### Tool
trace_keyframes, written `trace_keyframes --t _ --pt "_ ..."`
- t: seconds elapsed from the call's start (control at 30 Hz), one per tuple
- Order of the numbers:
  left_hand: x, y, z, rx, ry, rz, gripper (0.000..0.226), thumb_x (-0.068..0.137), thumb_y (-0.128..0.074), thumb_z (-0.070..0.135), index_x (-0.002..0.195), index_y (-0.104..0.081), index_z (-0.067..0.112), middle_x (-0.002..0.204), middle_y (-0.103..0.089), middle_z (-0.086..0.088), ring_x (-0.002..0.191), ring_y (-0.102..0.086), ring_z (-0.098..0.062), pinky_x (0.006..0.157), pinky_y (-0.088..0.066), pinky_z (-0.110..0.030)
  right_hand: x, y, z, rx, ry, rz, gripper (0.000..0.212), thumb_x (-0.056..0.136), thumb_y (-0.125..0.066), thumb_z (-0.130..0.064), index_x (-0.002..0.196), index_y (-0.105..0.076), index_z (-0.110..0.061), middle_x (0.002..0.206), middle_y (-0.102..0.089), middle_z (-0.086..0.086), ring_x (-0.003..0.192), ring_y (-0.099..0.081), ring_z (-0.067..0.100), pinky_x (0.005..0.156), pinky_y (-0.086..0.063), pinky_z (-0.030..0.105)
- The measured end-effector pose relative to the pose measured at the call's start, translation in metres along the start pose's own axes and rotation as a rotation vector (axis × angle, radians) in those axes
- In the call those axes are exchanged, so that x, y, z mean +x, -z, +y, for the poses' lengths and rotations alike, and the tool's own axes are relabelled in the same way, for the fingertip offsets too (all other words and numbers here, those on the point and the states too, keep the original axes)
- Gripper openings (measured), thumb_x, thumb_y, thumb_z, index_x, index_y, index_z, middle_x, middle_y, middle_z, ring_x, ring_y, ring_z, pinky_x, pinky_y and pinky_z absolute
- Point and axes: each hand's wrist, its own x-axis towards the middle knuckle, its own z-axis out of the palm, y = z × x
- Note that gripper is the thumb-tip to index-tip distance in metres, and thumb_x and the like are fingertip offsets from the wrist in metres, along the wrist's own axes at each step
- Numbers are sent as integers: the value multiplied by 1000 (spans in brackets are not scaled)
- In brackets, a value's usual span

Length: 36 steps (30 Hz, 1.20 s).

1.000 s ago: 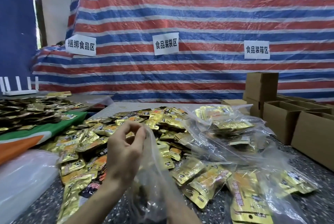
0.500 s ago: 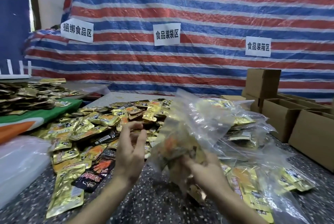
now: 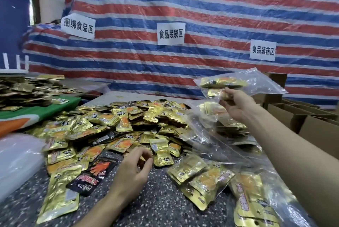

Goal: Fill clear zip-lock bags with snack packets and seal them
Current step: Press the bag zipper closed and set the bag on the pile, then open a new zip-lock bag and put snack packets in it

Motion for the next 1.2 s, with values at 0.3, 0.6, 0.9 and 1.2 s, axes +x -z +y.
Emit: trace_keyframes --t 0.3,0.6,0.9,1.2 --pt "2 -1 -1 -23 5 -46 13 93 -63 8 87 -61 20 82 -63 2 62 -53 -6 55 -44 -18 25 10 27 -580 -20 210 18 97 -61 -9 108 -58 5 73 -69 16 38 -61 17 36 -46 22" --pt "0 -1 1 -6 10 -83 13 93 -63 7 85 -60 18 80 -61 0 65 -55 0 57 -47 -18 21 11 25 -34 -89 93 39 107 -20 -7 111 -55 10 108 -66 23 68 -70 25 60 -59 23" --pt "1 -4 -4 2 37 -104 16 93 -63 9 84 -59 21 85 -62 3 71 -58 1 61 -51 -19 40 -20 13 -10 -41 -30 50 108 -31 -10 155 -18 0 159 -26 25 143 -36 35 117 -30 41" --pt "5 -4 -9 -43 53 -67 13 95 -62 14 89 -60 25 87 -65 4 73 -64 -6 61 -54 -25 -49 -56 117 -563 584 -117 5 98 -57 -16 96 -61 -16 94 -64 3 81 -62 11 62 -50 16"
